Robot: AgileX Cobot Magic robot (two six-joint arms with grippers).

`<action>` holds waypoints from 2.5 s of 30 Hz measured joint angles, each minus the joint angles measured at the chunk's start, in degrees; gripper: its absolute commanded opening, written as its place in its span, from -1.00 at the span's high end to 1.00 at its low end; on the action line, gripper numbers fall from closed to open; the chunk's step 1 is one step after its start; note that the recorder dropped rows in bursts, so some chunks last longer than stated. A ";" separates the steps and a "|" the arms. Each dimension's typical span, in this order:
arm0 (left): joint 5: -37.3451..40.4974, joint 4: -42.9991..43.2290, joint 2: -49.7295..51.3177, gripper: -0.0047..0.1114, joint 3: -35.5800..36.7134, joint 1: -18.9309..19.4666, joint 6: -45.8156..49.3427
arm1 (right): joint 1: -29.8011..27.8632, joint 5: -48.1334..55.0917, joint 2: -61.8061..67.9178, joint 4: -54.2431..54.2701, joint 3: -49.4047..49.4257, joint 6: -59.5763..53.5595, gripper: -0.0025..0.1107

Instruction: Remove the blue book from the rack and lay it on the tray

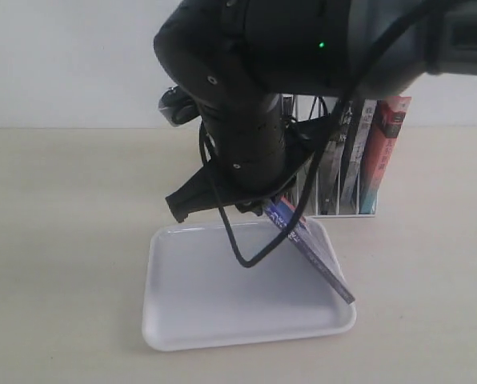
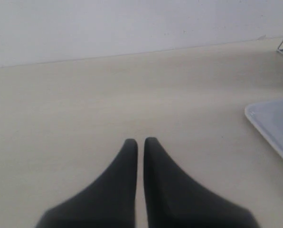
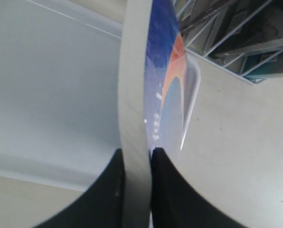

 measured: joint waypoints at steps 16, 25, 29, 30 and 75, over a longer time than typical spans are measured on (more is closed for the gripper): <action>0.00 0.00 0.00 0.84 0.00 0.00 0.00 | -0.32 -7.24 2.30 19.95 -2.49 -0.29 0.10; 0.00 0.00 0.00 0.84 0.00 0.00 0.00 | -0.32 -0.80 2.30 24.03 -17.51 -9.92 0.96; 0.00 0.00 0.00 0.84 0.00 0.00 0.00 | -0.35 0.33 1.28 24.03 -19.45 -19.03 0.96; 0.00 0.00 0.00 0.84 0.00 0.00 0.00 | -0.35 0.44 0.84 23.92 -19.45 -20.00 0.96; 0.00 0.00 0.00 0.84 0.00 0.00 0.00 | -0.35 -55.42 -50.18 7.09 42.94 -25.38 0.96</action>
